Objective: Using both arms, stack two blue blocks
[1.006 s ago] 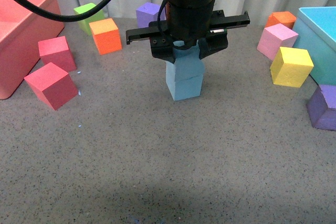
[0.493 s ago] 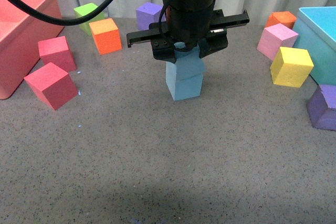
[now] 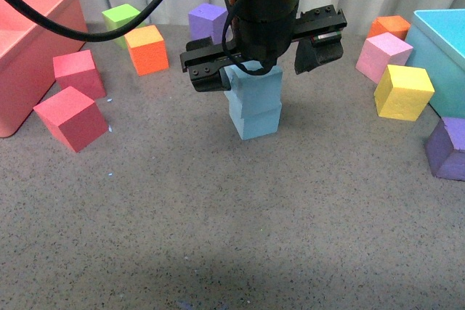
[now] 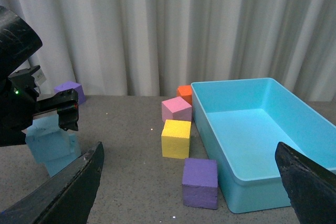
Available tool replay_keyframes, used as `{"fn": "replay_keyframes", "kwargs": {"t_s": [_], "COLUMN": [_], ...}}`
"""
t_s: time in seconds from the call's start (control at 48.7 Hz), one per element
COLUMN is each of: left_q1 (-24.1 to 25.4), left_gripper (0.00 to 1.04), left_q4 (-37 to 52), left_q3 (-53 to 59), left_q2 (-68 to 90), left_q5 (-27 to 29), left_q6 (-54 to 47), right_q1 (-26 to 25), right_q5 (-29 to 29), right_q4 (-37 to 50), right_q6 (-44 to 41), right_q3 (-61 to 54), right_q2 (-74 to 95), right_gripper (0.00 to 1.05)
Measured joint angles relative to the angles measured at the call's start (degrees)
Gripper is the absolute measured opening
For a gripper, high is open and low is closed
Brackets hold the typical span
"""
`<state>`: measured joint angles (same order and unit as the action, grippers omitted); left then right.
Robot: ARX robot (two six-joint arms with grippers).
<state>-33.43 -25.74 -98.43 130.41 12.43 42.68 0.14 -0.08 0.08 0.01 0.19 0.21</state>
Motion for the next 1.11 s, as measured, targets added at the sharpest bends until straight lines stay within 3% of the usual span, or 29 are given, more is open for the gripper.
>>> {"fn": "replay_keyframes", "kwargs": {"t_s": [0.144, 0.472, 0.555, 0.596, 0.698, 0.719, 0.801, 0.965, 1.109], "left_q1": [0.02, 0.0, 0.11, 0.72, 3.5, 4.68, 8.59, 14.97, 18.71], "left_gripper": [0.98, 0.98, 0.89, 0.8, 0.64, 0.59, 0.41, 0.05, 0.04], "left_q4": [5.29, 2.03, 17.18, 33.55, 62.16, 71.71, 88.21, 92.91, 92.91], "left_q3": [2.4, 2.01, 8.5, 17.94, 35.58, 40.83, 53.57, 71.3, 80.35], "left_q2": [-1.2, -1.42, -3.15, -6.36, -13.14, -15.5, -24.11, -35.41, -44.68], "left_q5": [-0.04, 3.21, 11.15, 15.74, 14.99, 14.34, 11.67, 6.19, 1.29], "left_q6": [0.74, 1.14, -5.42, -14.32, -28.96, -32.72, -38.38, -41.24, -41.81], "right_q1": [0.0, 0.0, 0.0, 0.0, 0.0, 0.0, 0.0, 0.0, 0.0], "right_q5": [0.0, 0.0, 0.0, -0.02, 0.15, 0.17, 0.15, -0.02, 0.07], "right_q4": [0.0, 0.0, 0.0, 0.0, 0.0, 0.0, 0.0, 0.0, 0.0], "right_q6": [0.0, 0.0, 0.0, 0.0, 0.0, 0.0, 0.0, 0.0, 0.0], "right_q3": [0.0, 0.0, 0.0, 0.0, 0.0, 0.0, 0.0, 0.0, 0.0], "right_q2": [0.0, 0.0, 0.0, 0.0, 0.0, 0.0, 0.0, 0.0, 0.0], "right_gripper": [0.95, 0.95, 0.95, 0.95, 0.95, 0.95, 0.95, 0.95, 0.95]}}
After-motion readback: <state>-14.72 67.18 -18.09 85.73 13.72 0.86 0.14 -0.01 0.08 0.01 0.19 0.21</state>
